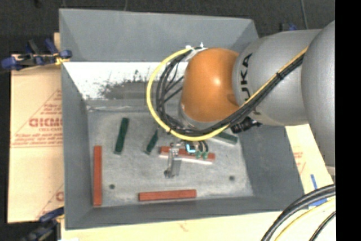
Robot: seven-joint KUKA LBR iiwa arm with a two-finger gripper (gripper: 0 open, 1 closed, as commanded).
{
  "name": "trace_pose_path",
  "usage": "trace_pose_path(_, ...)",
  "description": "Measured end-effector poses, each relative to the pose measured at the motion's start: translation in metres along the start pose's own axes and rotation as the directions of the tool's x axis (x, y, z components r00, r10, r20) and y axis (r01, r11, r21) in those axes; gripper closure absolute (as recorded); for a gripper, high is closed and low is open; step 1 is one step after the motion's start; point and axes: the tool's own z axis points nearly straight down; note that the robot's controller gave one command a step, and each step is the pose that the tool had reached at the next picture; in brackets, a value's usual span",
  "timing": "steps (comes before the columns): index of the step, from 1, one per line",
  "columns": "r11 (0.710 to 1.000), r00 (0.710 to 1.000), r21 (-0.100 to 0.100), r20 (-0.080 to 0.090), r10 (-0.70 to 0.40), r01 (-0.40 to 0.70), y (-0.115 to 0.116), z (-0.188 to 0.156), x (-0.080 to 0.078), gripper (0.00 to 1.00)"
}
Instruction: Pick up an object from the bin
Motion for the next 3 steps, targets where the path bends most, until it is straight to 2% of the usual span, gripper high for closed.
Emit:
trace_pose_path(1,1.000,1.000,0.005,0.004,0.011,-0.011,-0.085,0.075,-0.036,0.00)
trace_pose_path(2,1.000,1.000,0.000,0.008,0.007,-0.007,-0.079,0.071,-0.037,1.00)
trace_pose_path(3,1.000,1.000,0.003,0.019,0.015,-0.015,-0.104,-0.076,-0.071,1.00)
